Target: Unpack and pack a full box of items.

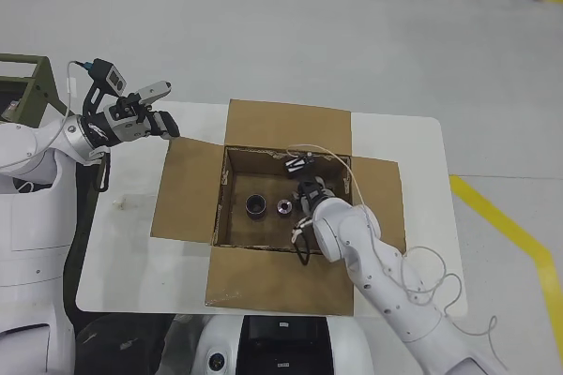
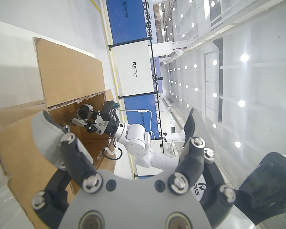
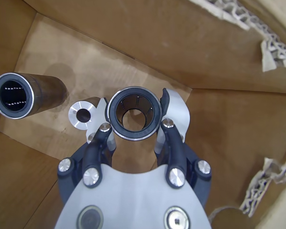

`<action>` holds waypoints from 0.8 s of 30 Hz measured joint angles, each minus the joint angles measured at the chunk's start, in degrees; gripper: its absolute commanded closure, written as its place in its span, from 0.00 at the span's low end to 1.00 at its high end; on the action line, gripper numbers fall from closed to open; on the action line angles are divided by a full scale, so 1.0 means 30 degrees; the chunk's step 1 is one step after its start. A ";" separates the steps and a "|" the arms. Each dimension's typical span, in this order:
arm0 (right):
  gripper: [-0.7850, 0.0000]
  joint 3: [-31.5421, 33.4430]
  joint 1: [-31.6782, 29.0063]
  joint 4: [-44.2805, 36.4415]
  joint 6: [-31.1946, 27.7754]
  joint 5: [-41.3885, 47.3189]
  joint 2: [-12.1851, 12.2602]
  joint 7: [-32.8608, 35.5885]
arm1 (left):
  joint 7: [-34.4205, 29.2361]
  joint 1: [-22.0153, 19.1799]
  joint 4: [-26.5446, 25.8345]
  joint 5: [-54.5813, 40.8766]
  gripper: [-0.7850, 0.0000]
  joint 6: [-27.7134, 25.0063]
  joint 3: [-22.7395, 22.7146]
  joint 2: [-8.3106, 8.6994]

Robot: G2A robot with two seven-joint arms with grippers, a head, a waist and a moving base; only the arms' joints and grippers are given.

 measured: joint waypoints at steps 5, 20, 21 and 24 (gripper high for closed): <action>0.54 0.0127 -0.0253 -0.0211 -0.0120 -0.0314 -0.0023 0.0119 | 0.0000 0.0000 0.0000 0.0000 0.00 0.0000 0.0000 0.0000; 0.48 0.0438 -0.0708 -0.0390 -0.0408 -0.0390 -0.0201 0.0145 | 0.0000 0.0000 0.0000 0.0000 0.00 0.0000 0.0000 0.0000; 0.47 0.0481 -0.0796 -0.0607 -0.0419 -0.0428 -0.0203 0.0185 | 0.0000 0.0000 0.0000 0.0000 0.00 0.0000 0.0000 0.0000; 0.45 0.0679 -0.1125 -0.1404 -0.0498 -0.0534 -0.0176 0.0246 | 0.0000 0.0000 0.0000 0.0000 0.00 0.0000 0.0000 0.0000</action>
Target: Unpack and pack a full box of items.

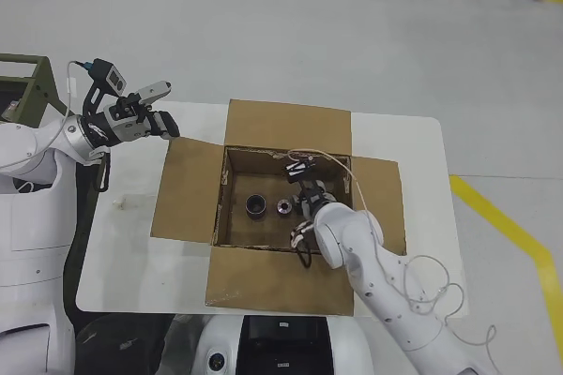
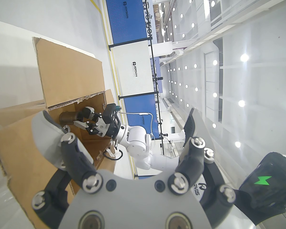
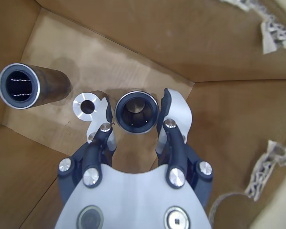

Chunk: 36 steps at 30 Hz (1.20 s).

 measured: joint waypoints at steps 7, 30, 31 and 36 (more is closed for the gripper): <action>0.48 0.0797 -0.1396 -0.2989 -0.0813 0.0312 0.0197 0.0164 | 0.0000 0.0000 0.0000 0.0000 0.00 0.0000 0.0000 0.0000; 0.33 0.7278 -0.6130 -1.0481 -0.2744 0.9698 0.1005 0.1074 | 0.0000 0.0000 0.0000 0.0000 0.00 0.0000 0.0000 0.0000; 0.27 0.7786 -0.6266 -1.0552 -0.2832 1.0240 0.1047 0.1047 | 0.0000 0.0000 0.0000 0.0000 0.00 0.0000 0.0000 0.0000; 0.22 1.1055 -0.7152 -1.0817 -0.2871 1.3705 0.1258 0.0695 | 0.0000 0.0000 0.0000 0.0000 0.00 0.0000 0.0000 0.0000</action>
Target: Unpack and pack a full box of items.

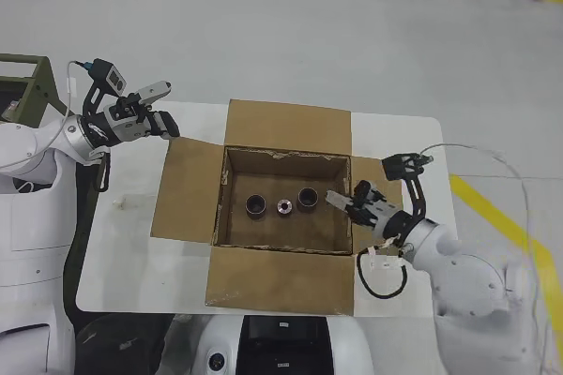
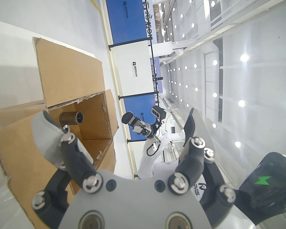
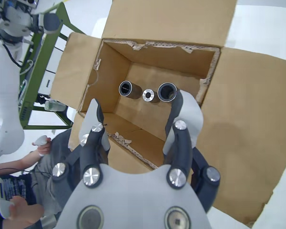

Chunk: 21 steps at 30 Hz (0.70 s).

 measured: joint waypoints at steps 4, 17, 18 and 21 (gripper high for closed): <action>0.03 0.1938 -0.0597 0.0022 -0.0495 0.2020 0.0172 -0.0059 | 0.0000 0.0000 0.0000 0.0000 0.00 0.0000 0.0000 0.0000; 0.00 0.6032 -0.0861 0.3614 -0.1178 0.7907 0.0675 0.0002 | 0.0000 0.0000 0.0000 0.0000 0.00 0.0000 0.0000 0.0000; 0.00 0.6224 -0.0793 0.4123 -0.1284 0.8387 0.0720 0.0014 | 0.0000 0.0000 0.0000 0.0000 0.00 0.0000 0.0000 0.0000; 0.00 0.6631 -0.0706 0.5152 -0.1482 0.8864 0.0853 -0.0066 | 0.0000 0.0000 0.0000 0.0000 0.00 0.0000 0.0000 0.0000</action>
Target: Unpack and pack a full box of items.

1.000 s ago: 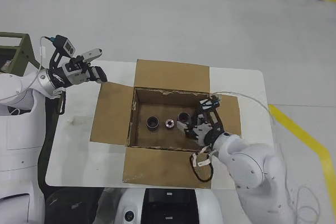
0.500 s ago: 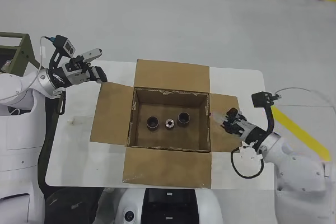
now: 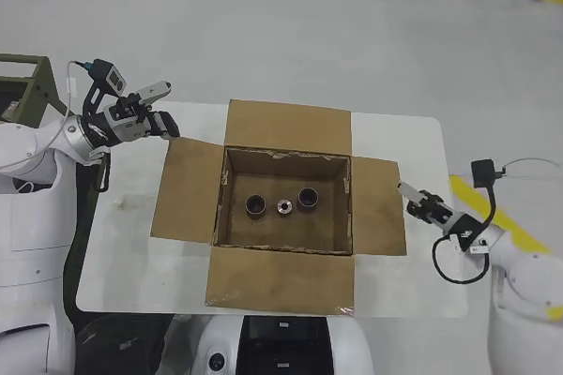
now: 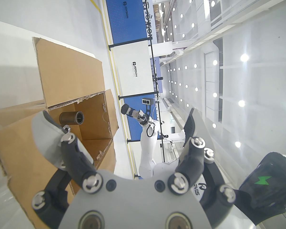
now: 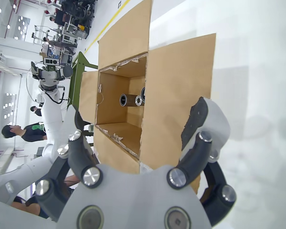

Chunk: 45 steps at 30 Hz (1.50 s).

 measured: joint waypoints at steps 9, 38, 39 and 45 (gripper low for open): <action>0.00 0.0506 0.0137 0.2395 -0.0069 0.0169 0.0419 0.0345 | 0.0000 0.0000 0.0000 0.0000 0.00 0.0000 0.0000 0.0000; 0.00 -0.0943 -0.0292 0.2099 -0.2036 0.3952 0.1432 0.2365 | 0.0000 0.0000 0.0000 0.0000 0.00 0.0000 0.0000 0.0000; 0.00 -0.0859 -0.0395 0.1867 -0.2038 0.4072 0.1474 0.2285 | 0.0000 0.0000 0.0000 0.0000 0.00 0.0000 0.0000 0.0000; 0.00 -0.0653 -0.0786 0.0492 -0.2210 0.4707 0.1669 0.2046 | 0.0000 0.0000 0.0000 0.0000 0.00 0.0000 0.0000 0.0000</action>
